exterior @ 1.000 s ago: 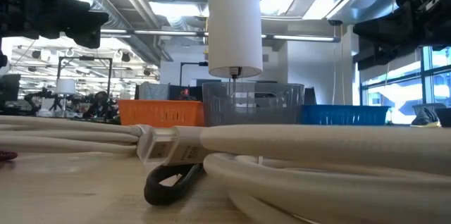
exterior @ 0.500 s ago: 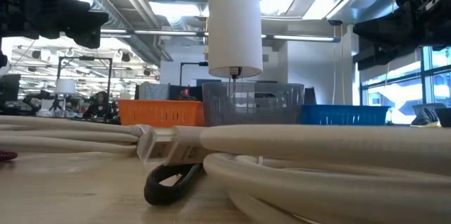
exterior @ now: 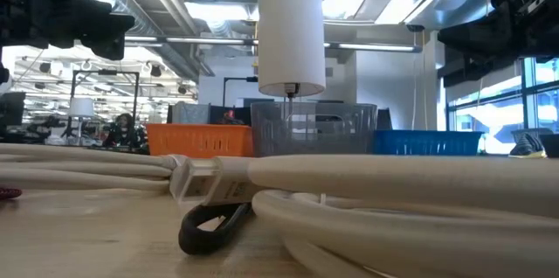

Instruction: Pick & Place USB Port

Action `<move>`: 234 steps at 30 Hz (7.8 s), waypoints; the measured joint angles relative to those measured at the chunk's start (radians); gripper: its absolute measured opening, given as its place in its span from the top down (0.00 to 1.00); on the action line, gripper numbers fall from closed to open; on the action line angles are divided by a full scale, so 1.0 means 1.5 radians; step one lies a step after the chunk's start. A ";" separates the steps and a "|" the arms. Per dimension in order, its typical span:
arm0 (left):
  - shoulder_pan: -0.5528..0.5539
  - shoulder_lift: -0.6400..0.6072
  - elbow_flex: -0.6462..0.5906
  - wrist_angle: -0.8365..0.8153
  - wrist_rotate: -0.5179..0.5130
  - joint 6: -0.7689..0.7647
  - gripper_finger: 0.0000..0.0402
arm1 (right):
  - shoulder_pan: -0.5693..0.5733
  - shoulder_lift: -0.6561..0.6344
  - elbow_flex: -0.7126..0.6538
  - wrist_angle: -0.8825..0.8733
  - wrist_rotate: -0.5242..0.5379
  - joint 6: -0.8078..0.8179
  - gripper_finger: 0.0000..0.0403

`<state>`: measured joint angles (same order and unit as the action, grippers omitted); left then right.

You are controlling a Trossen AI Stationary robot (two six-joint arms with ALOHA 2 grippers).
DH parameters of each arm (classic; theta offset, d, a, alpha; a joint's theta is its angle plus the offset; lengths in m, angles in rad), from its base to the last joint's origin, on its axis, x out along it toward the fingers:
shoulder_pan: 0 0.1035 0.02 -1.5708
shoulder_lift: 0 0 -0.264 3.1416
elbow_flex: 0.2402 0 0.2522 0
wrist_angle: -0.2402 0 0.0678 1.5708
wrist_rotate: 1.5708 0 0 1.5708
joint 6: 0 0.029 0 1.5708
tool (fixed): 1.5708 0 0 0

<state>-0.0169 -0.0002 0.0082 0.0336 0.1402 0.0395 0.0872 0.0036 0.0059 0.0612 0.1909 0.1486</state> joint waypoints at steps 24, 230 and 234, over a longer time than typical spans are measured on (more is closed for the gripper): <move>0.000 0.000 0.000 0.000 0.000 0.000 0.56 | 0.000 0.000 0.000 0.000 0.000 0.000 0.93; 0.004 0.448 0.704 -0.614 -0.523 -0.454 0.56 | -0.101 0.847 0.536 -0.723 0.055 0.368 0.93; 0.004 0.448 0.704 -0.614 -0.533 -0.454 0.56 | -0.084 0.817 0.610 -0.777 0.092 0.374 0.93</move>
<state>-0.0113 0.6724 1.0641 -0.8875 -0.6588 -0.6418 -0.0391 1.2287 0.9212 -1.1050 0.3294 0.7102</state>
